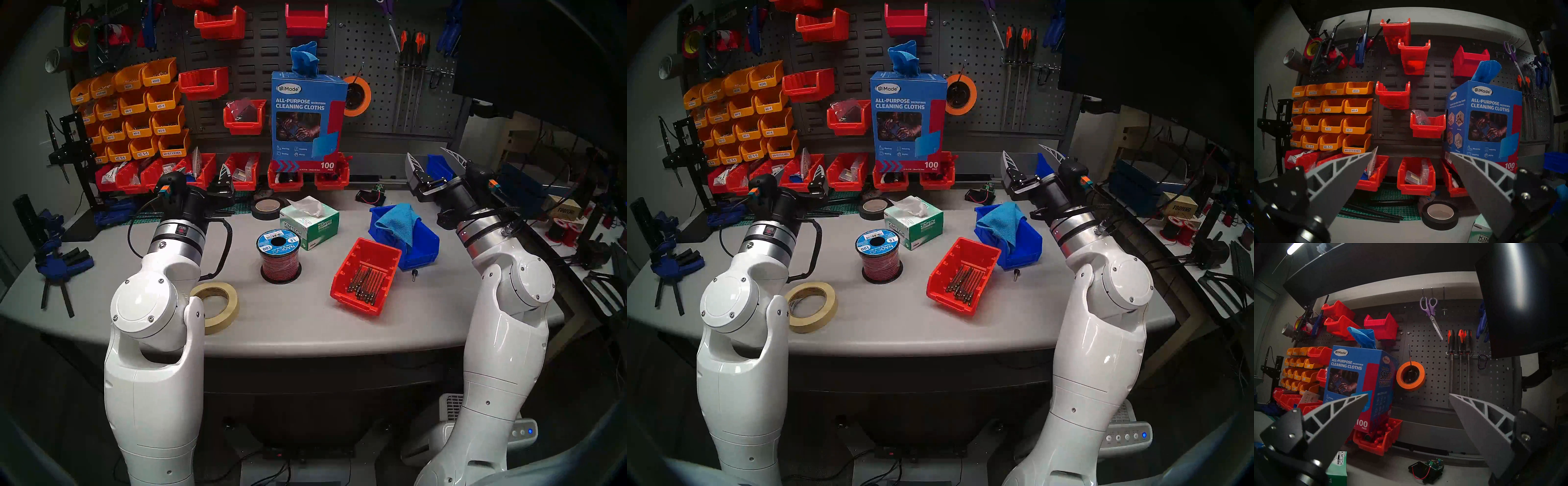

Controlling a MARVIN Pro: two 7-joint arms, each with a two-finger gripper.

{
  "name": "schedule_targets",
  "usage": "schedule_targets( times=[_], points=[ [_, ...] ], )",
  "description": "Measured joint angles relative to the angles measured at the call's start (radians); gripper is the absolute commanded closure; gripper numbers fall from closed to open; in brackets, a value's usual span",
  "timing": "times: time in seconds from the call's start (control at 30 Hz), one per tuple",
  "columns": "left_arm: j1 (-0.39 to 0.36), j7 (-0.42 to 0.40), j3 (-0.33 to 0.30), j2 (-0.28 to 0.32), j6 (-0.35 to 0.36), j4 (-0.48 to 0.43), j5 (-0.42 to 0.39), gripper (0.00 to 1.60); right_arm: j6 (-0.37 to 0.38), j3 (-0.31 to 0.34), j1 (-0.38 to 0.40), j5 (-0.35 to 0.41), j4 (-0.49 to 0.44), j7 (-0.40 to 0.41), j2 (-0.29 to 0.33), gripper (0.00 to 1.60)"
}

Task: Take out a shop towel

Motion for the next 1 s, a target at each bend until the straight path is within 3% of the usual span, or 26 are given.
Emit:
schedule_targets(
  times=[0.3, 0.47, 0.67, 1.0],
  points=[
    [0.034, 0.024, 0.039, -0.001, -0.114, -0.001, -0.031, 0.00, -0.057, -0.098, -0.123, 0.041, -0.030, -0.165, 0.023, 0.00],
    [0.046, 0.027, 0.044, -0.001, -0.138, -0.002, -0.052, 0.00, -0.094, -0.138, -0.165, 0.050, -0.037, -0.250, 0.027, 0.00],
    [0.053, 0.001, 0.054, 0.006, -0.139, -0.004, -0.081, 0.00, -0.128, -0.184, -0.188, 0.050, -0.036, -0.353, 0.031, 0.00],
    [0.057, -0.021, 0.070, 0.017, -0.090, -0.013, -0.108, 0.00, -0.151, -0.216, -0.180, 0.017, -0.029, -0.405, 0.037, 0.00]
  ],
)
